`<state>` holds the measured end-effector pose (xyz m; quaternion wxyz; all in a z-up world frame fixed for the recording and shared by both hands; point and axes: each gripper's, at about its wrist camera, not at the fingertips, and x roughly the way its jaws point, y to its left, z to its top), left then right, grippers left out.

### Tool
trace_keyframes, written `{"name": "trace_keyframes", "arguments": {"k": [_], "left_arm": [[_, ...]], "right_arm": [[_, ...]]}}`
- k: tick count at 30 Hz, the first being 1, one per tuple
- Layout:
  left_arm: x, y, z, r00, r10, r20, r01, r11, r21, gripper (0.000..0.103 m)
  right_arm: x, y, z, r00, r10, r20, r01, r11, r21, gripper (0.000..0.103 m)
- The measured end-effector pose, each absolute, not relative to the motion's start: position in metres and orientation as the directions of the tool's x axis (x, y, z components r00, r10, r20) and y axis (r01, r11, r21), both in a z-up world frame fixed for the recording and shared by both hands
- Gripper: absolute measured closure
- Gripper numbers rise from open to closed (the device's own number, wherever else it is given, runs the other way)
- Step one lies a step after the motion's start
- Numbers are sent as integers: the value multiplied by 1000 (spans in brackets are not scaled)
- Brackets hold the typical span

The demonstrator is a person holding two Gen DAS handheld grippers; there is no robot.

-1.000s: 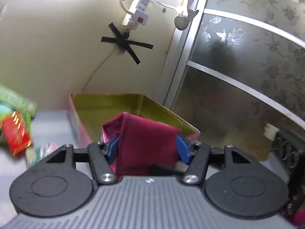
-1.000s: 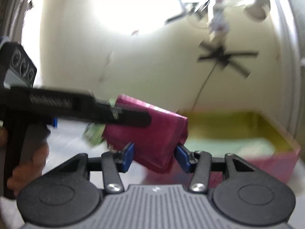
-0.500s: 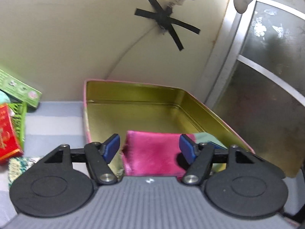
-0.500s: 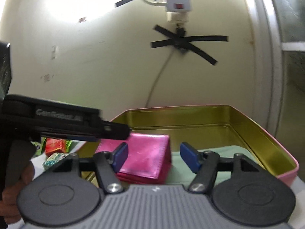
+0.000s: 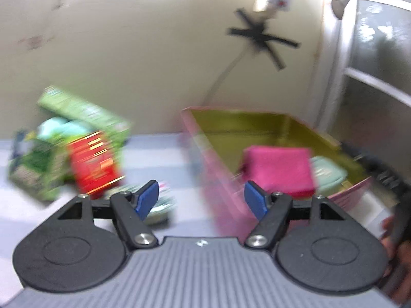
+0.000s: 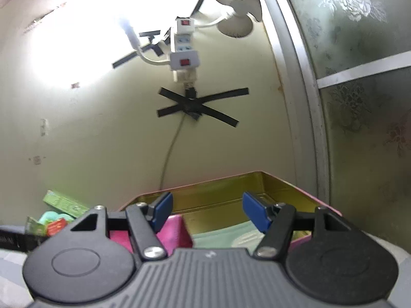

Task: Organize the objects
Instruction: 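Carry the magenta pouch into the pink tin and open the right gripper, then grasp the red box beside the green boxes with the right gripper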

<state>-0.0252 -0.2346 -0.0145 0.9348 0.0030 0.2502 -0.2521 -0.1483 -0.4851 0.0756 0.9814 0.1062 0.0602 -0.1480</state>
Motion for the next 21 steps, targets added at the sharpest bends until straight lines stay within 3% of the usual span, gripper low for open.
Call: {"name": "trace_keyframes", "arguments": {"k": [10,16,21], "left_arm": [[-8,-106,-63,789,-202,-580,226,974,-31,28],[13,-54,-66,809,-58,-585,95,995,33,27],[19,-30,-66,814,-85,-575,59,996,-64,21]], "right_arm": [[-146,-382,79,971,30,-238,-13,997,72,40],[-96,-312,67,902,173,-395,-181,983,17,37],[-43,-279,53,858,154,-489,-165,986,21,33]]}}
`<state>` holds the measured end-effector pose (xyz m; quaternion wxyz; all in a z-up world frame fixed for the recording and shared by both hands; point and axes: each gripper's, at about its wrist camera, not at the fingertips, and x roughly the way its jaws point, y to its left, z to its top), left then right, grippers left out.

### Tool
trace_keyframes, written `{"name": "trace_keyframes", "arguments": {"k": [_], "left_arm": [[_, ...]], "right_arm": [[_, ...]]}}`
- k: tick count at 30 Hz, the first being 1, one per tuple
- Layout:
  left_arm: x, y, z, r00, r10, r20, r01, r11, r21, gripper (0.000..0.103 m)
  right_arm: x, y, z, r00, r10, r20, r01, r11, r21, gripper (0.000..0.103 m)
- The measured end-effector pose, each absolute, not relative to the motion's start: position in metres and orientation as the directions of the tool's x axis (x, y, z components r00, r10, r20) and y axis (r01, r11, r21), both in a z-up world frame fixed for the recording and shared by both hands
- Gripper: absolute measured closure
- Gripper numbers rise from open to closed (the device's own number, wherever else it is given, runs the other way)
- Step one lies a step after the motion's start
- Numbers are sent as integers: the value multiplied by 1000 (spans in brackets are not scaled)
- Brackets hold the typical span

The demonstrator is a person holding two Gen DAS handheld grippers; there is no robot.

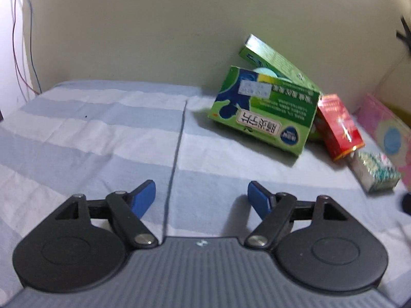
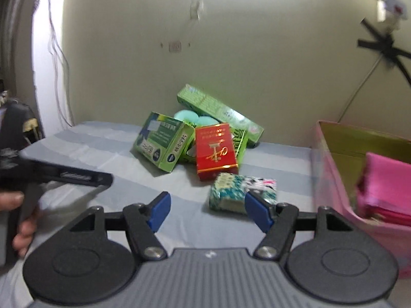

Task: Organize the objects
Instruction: 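Grasp the red box beside the green boxes with the right gripper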

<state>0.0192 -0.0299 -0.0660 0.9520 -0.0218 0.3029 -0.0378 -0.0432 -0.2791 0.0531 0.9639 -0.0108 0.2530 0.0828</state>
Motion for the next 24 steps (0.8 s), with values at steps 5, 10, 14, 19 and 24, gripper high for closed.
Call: {"name": "trace_keyframes", "arguments": {"k": [5,10,14,19,24], "left_arm": [[27,-25,-65,811,-110,-575,89,994,-64,19],[21,-25,-65,812,-122,-571,90,992,-84,17],[23,-23,-67,811,-145,-566,97,989,-115,14],[25,-24,-68,812,-148,-564,95,988,-123,14],[26,-24,-68,812,-150,-564,97,988,-122,14]], "right_arm": [[11,-264,47,859,35,-510,-73,996,-54,22],[60,-257,34,818,-46,-573,-22,994,-110,18],[79,-254,27,781,-64,-621,-12,993,-118,22],[78,-253,24,788,-45,-614,-28,994,-108,45],[39,-248,25,771,78,-632,-132,991,-39,45]]}}
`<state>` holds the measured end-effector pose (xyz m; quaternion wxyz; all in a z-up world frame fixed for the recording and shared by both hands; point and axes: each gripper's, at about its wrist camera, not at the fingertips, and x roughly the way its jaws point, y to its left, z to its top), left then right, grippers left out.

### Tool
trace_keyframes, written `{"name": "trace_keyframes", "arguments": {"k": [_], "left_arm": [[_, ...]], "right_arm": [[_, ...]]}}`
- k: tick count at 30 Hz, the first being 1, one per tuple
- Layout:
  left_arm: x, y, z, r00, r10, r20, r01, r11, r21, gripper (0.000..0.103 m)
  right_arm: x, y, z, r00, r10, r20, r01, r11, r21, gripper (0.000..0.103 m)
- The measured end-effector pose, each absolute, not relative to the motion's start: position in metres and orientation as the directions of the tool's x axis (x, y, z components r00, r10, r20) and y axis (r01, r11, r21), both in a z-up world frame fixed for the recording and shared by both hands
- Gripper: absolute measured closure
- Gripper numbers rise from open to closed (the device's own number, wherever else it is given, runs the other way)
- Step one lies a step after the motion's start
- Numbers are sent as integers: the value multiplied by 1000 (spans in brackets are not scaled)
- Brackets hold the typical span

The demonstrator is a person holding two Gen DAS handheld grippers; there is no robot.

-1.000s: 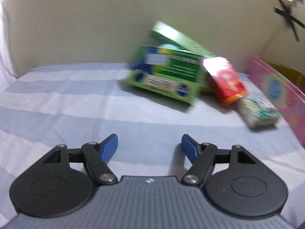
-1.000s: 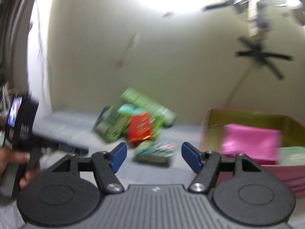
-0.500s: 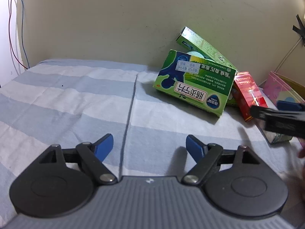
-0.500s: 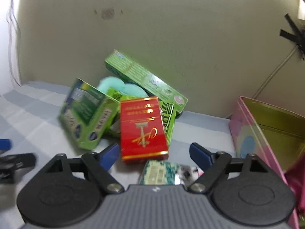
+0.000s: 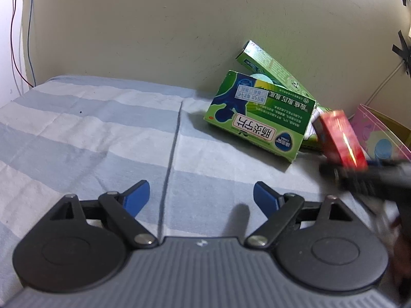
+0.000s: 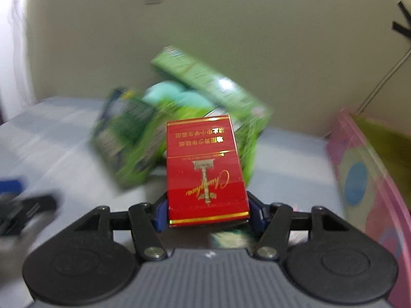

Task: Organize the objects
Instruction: 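Grasp the red box beside the green boxes with the right gripper, then carry the red box into the pink tin and release it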

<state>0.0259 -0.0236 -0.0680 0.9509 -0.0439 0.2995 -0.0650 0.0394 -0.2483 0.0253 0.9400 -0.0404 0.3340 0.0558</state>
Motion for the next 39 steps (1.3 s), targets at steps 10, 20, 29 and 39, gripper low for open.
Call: {"name": "trace_keyframes", "arguments": {"k": [10,20,29,39], "left_arm": [[23,-28,-68,811,-153,-565,108,988,-112,13],[-7,-36,-65,771,-309,-557,237,951,-198,12],[-56,-106,-61,537,-646,-542,495,762,-418,15],[-70,-148,-53,501,-660,-559,541,743,-394,41]], "right_arm": [[-113,-255,38,686,288,-669,-458,884,-89,45],[-178,-337,29,738,220,-638,-232,970,67,26],[-168,-320,23,739,236,-631,-291,957,17,26],[-163,-335,26,781,253,-571,-268,962,60,57]]}}
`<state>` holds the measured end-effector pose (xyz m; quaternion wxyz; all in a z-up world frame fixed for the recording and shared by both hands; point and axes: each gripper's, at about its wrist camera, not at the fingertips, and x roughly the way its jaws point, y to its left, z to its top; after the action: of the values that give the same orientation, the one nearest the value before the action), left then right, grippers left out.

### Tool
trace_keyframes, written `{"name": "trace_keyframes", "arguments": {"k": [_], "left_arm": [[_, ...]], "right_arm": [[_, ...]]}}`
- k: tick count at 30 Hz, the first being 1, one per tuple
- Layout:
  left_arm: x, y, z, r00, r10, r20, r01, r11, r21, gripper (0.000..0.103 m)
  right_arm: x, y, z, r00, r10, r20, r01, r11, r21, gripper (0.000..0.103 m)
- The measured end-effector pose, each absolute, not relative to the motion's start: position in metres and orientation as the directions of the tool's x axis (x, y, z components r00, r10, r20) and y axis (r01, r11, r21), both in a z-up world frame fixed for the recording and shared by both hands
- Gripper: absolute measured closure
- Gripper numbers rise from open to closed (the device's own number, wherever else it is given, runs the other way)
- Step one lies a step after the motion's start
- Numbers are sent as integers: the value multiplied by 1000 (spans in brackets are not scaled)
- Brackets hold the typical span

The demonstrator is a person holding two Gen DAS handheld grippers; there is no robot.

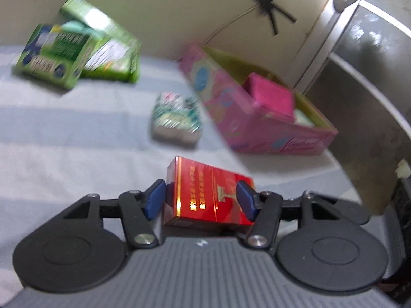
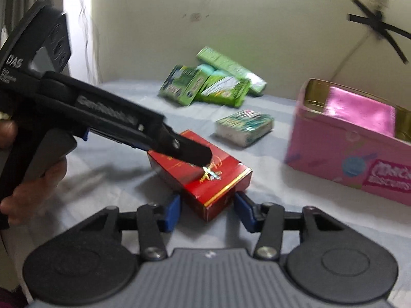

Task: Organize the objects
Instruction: 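Carry the red box into the pink tin and release it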

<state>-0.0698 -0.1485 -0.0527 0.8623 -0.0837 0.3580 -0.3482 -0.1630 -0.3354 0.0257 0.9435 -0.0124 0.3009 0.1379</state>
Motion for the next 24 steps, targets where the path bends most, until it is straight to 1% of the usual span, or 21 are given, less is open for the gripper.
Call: {"name": "trace_keyframes", "arguments": {"k": [4,7,9,13,16,21,24], "left_arm": [[-72,-181,-13,519,-703,-486,616,702,-357,41],[-68,-225,13,521,-729,-443,671,671,-315,41],[-61,-257,22,505,-750,-428,703,644,-300,41],[-46,-325,19,478,-756,-447,731,625,-274,41],[-35,-362,12,467,-764,-446,729,618,-295,41],[-22,-396,4,472,-750,-464,731,627,-270,40],[-15,-411,1,485,-733,-476,738,635,-226,40]], "right_arm": [[-175,-367,50,856,208,-472,-202,977,63,57],[-180,-398,70,910,132,-393,-125,991,45,57],[-179,-421,78,929,73,-364,-66,997,31,57],[-171,-469,84,936,-17,-351,28,999,26,56],[-157,-498,80,927,-51,-371,67,997,29,55],[-140,-530,68,909,-88,-407,104,994,18,55],[-133,-542,58,900,-89,-428,116,992,38,55]]}}
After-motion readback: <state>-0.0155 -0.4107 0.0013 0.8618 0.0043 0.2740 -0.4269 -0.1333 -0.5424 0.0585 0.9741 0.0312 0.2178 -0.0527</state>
